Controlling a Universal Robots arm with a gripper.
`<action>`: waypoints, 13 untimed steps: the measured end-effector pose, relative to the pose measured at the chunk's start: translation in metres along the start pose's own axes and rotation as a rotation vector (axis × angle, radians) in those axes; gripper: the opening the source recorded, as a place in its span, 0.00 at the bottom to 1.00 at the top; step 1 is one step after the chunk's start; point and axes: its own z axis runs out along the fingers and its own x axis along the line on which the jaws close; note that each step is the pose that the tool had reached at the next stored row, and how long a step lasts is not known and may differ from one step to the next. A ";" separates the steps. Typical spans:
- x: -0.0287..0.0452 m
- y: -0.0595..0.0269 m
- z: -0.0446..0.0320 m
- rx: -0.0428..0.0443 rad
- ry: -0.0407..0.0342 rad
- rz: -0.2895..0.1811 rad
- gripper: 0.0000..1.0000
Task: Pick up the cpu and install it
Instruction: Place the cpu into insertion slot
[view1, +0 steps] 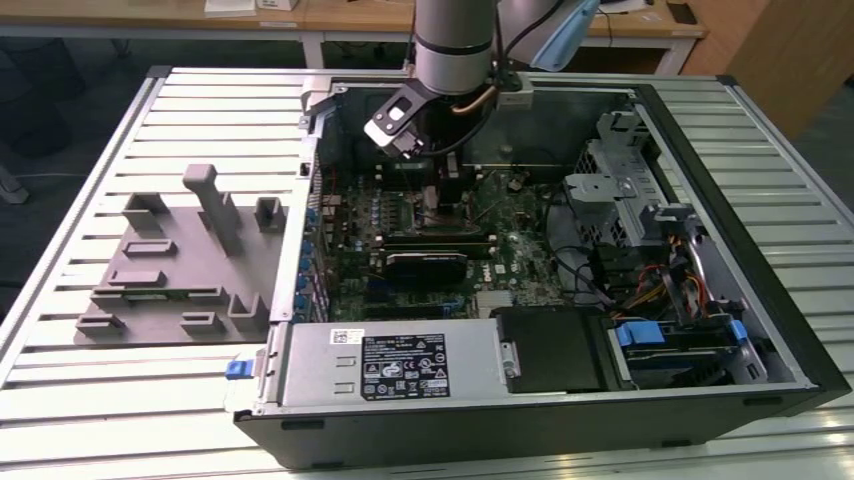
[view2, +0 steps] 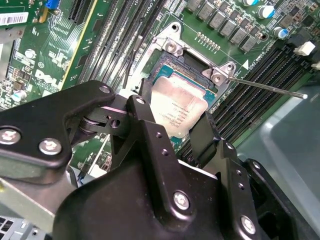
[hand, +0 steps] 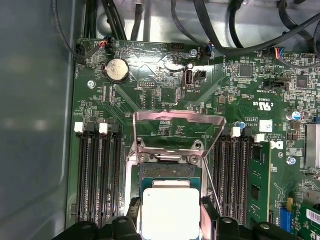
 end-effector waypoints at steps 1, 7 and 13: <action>0.0000 0.0000 0.0007 0.0001 -0.0001 0.000 0.55; 0.0001 0.0003 0.0032 0.0002 -0.0008 0.000 0.55; 0.0000 0.0019 0.0045 0.0000 -0.0013 0.000 0.55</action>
